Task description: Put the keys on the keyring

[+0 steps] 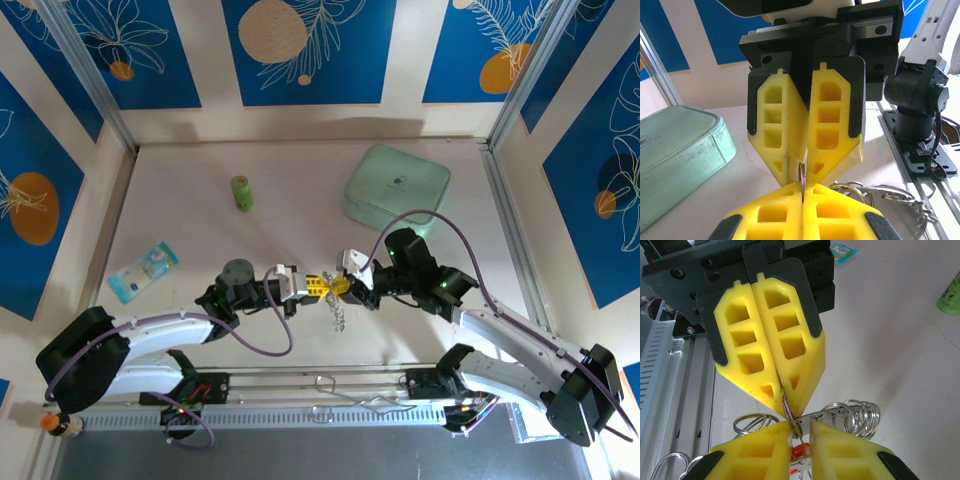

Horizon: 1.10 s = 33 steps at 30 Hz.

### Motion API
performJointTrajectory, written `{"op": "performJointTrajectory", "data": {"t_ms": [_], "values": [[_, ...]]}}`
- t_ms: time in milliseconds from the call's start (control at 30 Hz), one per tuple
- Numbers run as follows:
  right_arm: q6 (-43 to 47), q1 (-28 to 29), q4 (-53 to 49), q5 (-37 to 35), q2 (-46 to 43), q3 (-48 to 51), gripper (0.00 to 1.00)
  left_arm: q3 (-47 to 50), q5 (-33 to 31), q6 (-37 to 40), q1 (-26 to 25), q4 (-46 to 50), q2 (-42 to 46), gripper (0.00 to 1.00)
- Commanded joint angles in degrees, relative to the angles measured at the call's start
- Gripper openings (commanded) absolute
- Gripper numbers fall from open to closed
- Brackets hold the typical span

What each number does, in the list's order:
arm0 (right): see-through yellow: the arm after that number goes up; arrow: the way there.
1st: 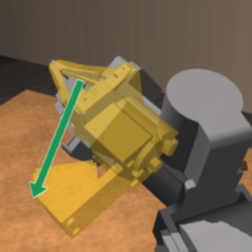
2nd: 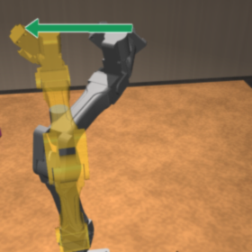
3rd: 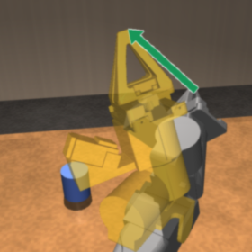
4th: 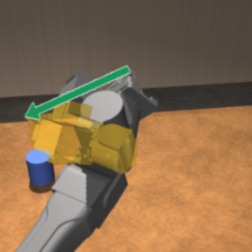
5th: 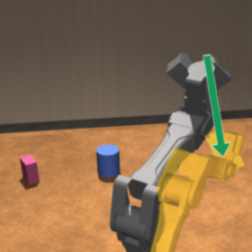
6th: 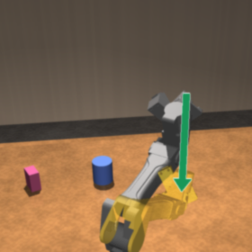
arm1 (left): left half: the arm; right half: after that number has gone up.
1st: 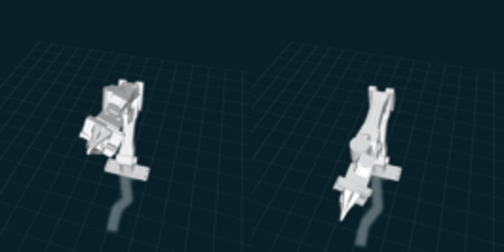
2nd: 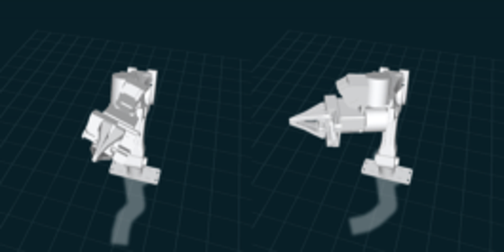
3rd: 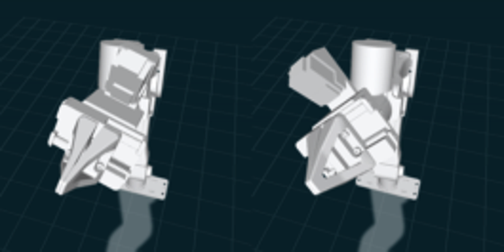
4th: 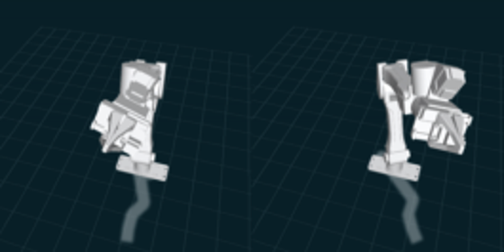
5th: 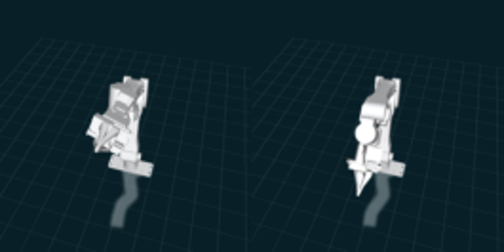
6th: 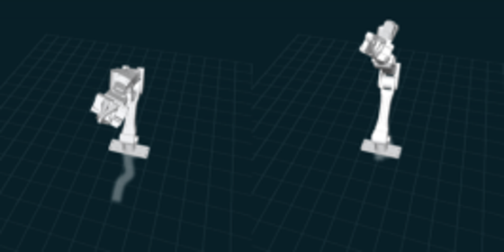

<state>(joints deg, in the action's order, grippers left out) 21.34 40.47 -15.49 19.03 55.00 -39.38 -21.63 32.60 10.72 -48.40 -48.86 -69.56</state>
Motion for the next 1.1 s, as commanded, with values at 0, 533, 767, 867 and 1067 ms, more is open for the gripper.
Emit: {"op": "performJointTrajectory", "data": {"t_ms": [0,533,767,867,1067], "values": [[-0.67,-0.13,2.12,2.46,0.27,-1.12,0.15,-0.96,2.04,-0.89,-0.38,-3.60,0.03,0.00],[10.16,1.62,-13.65,-4.89,2.92,-8.93,0.00,-5.09,-6.41,6.94,-0.46,18.04,3.98,0.20],[14.53,4.61,-19.26,-11.00,7.34,-13.55,0.00,-6.76,-5.34,8.38,-0.45,21.34,4.79,0.21],[15.97,5.99,-19.76,-11.79,9.24,-14.56,0.00,-7.19,-4.29,8.19,-0.47,21.44,4.35,0.21],[16.23,7.58,-18.80,-11.95,11.26,-15.97,0.00,-8.38,-3.04,8.82,-0.51,23.64,3.30,0.20]]}}
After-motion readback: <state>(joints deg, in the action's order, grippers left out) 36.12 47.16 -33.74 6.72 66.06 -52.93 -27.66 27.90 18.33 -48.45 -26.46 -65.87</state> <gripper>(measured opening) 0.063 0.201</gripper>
